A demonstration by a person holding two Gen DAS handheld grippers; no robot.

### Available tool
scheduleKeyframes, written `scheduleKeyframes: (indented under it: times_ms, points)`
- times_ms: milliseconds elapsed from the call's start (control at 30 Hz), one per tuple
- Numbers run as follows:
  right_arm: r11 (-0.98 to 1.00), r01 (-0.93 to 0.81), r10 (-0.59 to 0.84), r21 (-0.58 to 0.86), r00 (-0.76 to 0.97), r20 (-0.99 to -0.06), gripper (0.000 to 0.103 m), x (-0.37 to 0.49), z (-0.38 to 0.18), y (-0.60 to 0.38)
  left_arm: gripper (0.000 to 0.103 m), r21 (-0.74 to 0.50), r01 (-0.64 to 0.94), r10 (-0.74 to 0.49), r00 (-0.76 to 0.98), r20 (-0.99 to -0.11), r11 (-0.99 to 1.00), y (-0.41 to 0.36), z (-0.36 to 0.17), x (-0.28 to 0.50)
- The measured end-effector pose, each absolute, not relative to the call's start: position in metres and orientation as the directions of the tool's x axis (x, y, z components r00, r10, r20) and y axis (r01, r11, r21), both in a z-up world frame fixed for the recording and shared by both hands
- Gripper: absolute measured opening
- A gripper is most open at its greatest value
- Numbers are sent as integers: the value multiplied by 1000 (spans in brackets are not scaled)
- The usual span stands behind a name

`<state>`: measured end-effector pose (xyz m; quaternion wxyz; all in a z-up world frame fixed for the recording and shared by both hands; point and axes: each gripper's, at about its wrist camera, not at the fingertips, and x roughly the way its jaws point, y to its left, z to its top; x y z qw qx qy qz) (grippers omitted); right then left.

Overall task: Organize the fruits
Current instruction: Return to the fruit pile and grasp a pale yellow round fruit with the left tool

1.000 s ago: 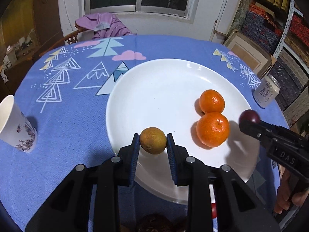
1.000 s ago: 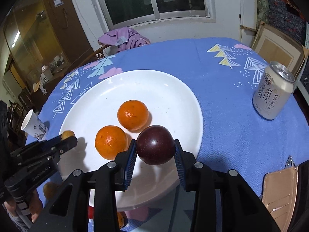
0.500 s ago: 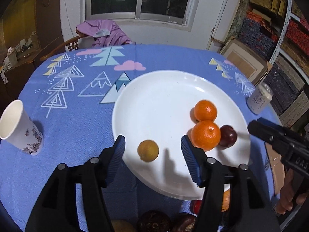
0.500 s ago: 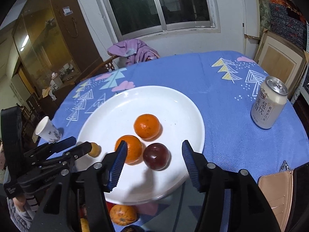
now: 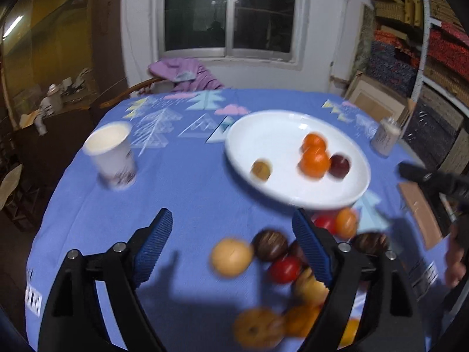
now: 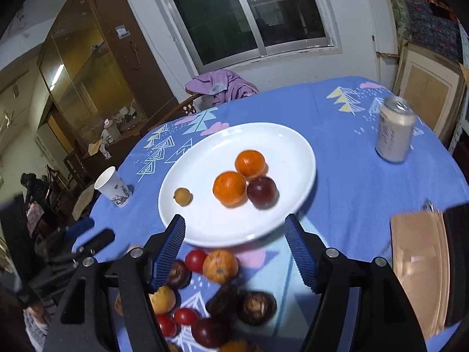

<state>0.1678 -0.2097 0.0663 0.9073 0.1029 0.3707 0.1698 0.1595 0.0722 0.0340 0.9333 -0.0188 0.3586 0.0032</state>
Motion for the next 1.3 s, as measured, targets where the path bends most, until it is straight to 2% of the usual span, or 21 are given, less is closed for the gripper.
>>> scheduleKeyframes:
  times_ms: [200, 500, 633, 767, 1100, 1167, 1200, 1233, 1300]
  points:
    - [902, -168, 391, 397, 707, -590, 81, 123, 54, -251, 82, -109, -129, 14, 707, -707, 986, 106, 2, 150]
    - [877, -104, 401, 468, 695, -597, 82, 130, 44, -268, 82, 33, -75, 76, 698, -712, 997, 79, -11, 162]
    - [876, -91, 396, 473, 695, -600, 86, 129, 43, -269, 82, 82, -53, 96, 676, -730, 995, 71, -19, 171]
    - [876, -94, 400, 474, 690, -603, 86, 130, 41, -268, 94, 139, -53, 139, 675, -725, 989, 66, -26, 175]
    - [879, -99, 400, 466, 684, -610, 86, 131, 40, -265, 95, 66, -71, 97, 662, -743, 995, 86, -28, 181]
    - [879, -100, 402, 466, 682, -611, 86, 131, 39, -264, 92, 61, -54, 81, 652, -754, 997, 83, -30, 182]
    - [879, -101, 402, 466, 682, -611, 86, 131, 39, -264, 87, 53, -40, 67, 638, -767, 998, 82, -33, 185]
    - [880, -102, 402, 464, 681, -612, 86, 131, 39, -263, 79, 42, -31, 52, 626, -778, 999, 82, -36, 187]
    - [882, -107, 403, 459, 678, -615, 86, 131, 39, -261, 74, 14, -23, 25, 608, -794, 1000, 84, -40, 191]
